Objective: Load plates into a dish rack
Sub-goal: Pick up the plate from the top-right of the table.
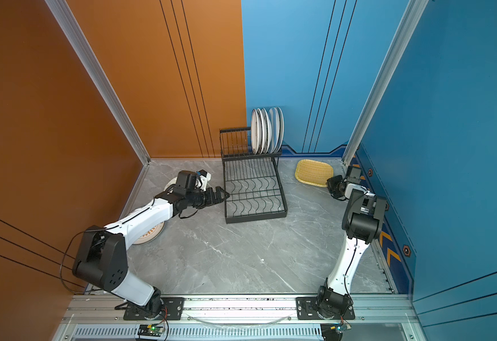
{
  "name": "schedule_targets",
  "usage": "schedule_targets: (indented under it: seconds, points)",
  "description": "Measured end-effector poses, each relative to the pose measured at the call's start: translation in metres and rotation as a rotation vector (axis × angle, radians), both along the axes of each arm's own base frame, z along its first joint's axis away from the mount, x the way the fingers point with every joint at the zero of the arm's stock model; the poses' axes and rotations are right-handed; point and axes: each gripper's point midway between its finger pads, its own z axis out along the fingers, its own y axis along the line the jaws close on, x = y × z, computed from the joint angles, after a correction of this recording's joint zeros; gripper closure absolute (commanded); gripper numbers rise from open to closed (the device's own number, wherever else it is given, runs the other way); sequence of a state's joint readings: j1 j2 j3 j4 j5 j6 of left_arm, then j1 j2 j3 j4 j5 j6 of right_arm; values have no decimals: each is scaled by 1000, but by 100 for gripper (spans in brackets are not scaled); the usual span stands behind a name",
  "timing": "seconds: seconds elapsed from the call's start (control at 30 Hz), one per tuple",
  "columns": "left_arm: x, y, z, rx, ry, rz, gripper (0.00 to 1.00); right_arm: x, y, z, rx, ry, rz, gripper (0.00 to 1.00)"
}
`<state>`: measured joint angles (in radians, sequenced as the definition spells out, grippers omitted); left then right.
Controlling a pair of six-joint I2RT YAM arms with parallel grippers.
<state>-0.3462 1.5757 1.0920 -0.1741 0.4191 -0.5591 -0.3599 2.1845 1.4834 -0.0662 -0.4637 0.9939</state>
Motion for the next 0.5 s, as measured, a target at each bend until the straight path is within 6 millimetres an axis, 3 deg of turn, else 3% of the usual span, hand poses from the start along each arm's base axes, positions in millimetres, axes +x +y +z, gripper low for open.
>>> schedule_targets:
  seconds: [0.3,0.5]
  points:
    - [-1,-2,0,0,-3,-5,2,-1,1,-2,0,-15,5,100]
    - [-2,-4,1,-1,-4,-11,2,-13,7,3,2,-18,8,100]
